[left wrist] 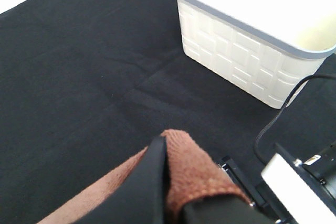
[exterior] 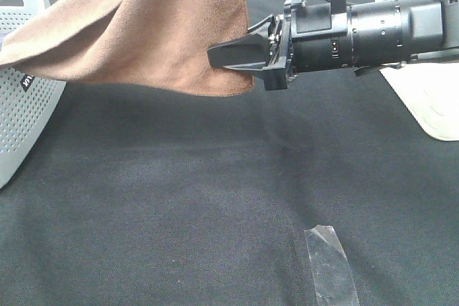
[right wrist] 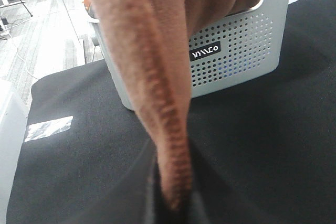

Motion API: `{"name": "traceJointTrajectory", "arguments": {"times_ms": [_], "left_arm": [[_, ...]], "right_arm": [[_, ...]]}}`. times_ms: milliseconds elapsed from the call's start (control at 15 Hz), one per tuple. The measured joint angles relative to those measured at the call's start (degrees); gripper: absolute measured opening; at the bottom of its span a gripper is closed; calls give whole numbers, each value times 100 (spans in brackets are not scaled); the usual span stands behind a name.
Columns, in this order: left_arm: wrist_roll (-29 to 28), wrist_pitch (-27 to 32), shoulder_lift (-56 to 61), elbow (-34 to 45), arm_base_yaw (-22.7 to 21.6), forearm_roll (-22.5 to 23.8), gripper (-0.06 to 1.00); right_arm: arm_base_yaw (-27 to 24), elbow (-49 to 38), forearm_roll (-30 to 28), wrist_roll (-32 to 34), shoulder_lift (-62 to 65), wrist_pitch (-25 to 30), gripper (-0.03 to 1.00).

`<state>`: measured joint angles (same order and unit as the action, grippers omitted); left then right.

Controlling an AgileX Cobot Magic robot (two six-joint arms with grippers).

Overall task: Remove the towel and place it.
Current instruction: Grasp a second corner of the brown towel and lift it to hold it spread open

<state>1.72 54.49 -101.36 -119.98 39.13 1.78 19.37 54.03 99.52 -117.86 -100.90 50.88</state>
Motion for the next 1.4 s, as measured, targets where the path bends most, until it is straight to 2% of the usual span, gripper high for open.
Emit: {"name": "traceJointTrajectory", "arguments": {"times_ms": [67,400,600,667,733,800,867,933,1000,1067,1133,1200,1333,1400], "left_arm": [[0,-6,0,0,0,-40,0],[23,-11,0,0,0,-52,0],[613,229,0,0,0,6,0],[922,378,0,0,0,115,0],[1215,464,0,0,0,246,0],[1524,504,0,0,0,355,0],[1816,573,0,0,0,447,0],[2091,625,0,0,0,556,0],[2257,625,0,0,0,653,0],[2372,625,0,0,0,728,0],[2406,590,0,0,0,814,0],[2406,521,0,0,0,922,0],[2406,178,0,0,0,1226,0],[2406,86,0,0,0,1301,0]], "right_arm": [[0,0,0,46,0,-6,1],[0,0,-6,350,0,-29,1],[0,0,-29,1524,120,-453,1],[0,0,-252,2000,292,-596,1],[0,40,-647,2613,516,-733,1],[0,166,-1312,3403,768,-871,1],[0,378,-2120,4257,991,-951,1],[0,665,-3174,5208,1146,-934,1],[0,1026,-4194,6182,1232,-768,1],[0,1513,-5174,7214,1255,-435,1],[0,2040,-6119,7970,1243,6,1],[0,2515,-6864,8549,1226,430,1],[0,3776,-7872,9030,1175,1083,1],[0,3982,-7976,9030,1146,1163,1]]}}
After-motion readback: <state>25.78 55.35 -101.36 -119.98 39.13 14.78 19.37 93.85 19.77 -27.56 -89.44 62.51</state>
